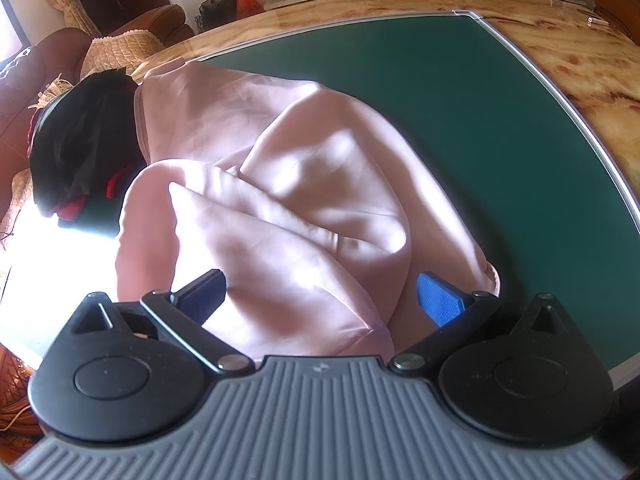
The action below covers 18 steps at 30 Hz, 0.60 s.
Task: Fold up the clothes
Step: 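Lower the pink shirt onto the table with the left tool and release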
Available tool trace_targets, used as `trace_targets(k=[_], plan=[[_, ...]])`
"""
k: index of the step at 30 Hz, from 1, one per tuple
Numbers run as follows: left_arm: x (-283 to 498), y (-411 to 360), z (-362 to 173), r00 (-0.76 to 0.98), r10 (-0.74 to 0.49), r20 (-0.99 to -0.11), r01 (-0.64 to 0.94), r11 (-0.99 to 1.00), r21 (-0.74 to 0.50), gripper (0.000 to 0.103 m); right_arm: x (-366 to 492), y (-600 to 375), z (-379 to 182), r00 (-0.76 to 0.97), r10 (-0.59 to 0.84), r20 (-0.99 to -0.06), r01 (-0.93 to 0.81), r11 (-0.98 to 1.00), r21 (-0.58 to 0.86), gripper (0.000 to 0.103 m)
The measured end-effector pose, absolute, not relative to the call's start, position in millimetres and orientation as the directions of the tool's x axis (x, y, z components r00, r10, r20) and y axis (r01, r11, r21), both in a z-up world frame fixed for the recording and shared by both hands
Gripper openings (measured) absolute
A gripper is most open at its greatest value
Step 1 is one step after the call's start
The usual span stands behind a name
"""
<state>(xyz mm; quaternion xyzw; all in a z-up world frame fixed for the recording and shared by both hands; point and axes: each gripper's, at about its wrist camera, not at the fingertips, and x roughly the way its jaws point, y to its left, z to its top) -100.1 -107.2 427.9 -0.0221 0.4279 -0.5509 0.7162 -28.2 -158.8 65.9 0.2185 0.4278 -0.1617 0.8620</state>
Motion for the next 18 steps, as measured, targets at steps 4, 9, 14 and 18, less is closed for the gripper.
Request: trace_targets(k=[4, 9, 14, 18], plan=[[-94, -105, 420, 0.060, -0.794, -0.605, 0.765, 0.425, -0.483, 0.096, -29, -159, 64, 0.584, -0.087, -0.807, 0.466, 0.850, 0.246, 0.103], [-86, -105, 413, 0.024, -0.800, -0.599, 0.743, 0.416, -0.525, 0.096, -29, -162, 63, 0.592, -0.087, -0.801, 0.463, 0.850, 0.250, 0.103], [-75, -102, 402, 0.012, -0.808, -0.589, 0.734, 0.407, -0.543, 0.096, -29, -168, 63, 0.603, -0.106, -0.791, 0.465, 0.852, 0.240, 0.103], [-61, -100, 390, 0.032, -0.795, -0.606, 0.695, 0.454, -0.558, 0.096, -32, -179, 62, 0.614, -0.126, -0.779, 0.470, 0.852, 0.232, 0.103]])
